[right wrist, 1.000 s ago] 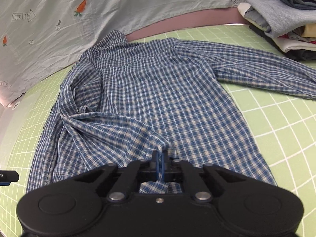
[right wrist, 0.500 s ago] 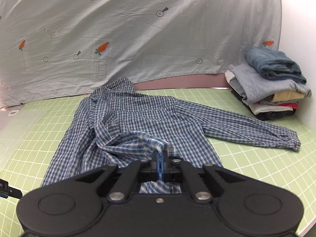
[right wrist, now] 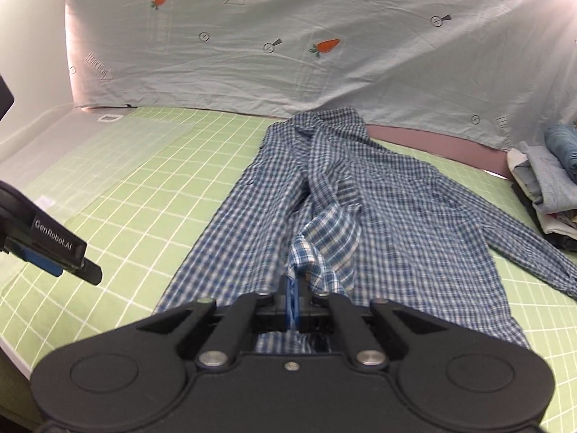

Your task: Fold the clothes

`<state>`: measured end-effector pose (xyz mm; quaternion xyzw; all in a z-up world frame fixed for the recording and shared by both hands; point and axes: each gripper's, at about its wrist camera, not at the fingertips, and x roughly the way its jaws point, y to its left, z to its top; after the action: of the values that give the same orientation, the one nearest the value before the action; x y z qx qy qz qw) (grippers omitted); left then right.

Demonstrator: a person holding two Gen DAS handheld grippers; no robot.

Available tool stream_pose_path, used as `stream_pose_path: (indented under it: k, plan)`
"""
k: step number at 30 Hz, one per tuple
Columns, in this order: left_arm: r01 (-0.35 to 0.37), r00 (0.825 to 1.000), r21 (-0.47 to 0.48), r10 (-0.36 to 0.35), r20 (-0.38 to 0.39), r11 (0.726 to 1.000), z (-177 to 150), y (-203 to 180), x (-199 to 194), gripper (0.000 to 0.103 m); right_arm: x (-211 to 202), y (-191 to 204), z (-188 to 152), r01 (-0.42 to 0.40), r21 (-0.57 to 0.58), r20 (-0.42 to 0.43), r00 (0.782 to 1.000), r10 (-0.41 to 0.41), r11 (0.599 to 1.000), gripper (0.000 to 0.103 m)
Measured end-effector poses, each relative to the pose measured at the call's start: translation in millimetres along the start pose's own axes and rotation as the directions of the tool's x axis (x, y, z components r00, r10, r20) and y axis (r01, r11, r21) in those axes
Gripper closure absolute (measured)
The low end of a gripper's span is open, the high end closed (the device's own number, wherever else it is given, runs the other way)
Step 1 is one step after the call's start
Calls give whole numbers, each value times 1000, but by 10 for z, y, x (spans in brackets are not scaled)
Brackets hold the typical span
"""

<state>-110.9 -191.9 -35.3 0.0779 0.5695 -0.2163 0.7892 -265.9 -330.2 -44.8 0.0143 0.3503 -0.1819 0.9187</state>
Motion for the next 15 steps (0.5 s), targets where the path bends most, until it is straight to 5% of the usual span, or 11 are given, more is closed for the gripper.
stream_pose_path:
  k: [15]
  plan:
    - [-18,999,55,20,-35,998,-125,387,4,46,277,375,-282,-12,116,-124,992,26,993,101]
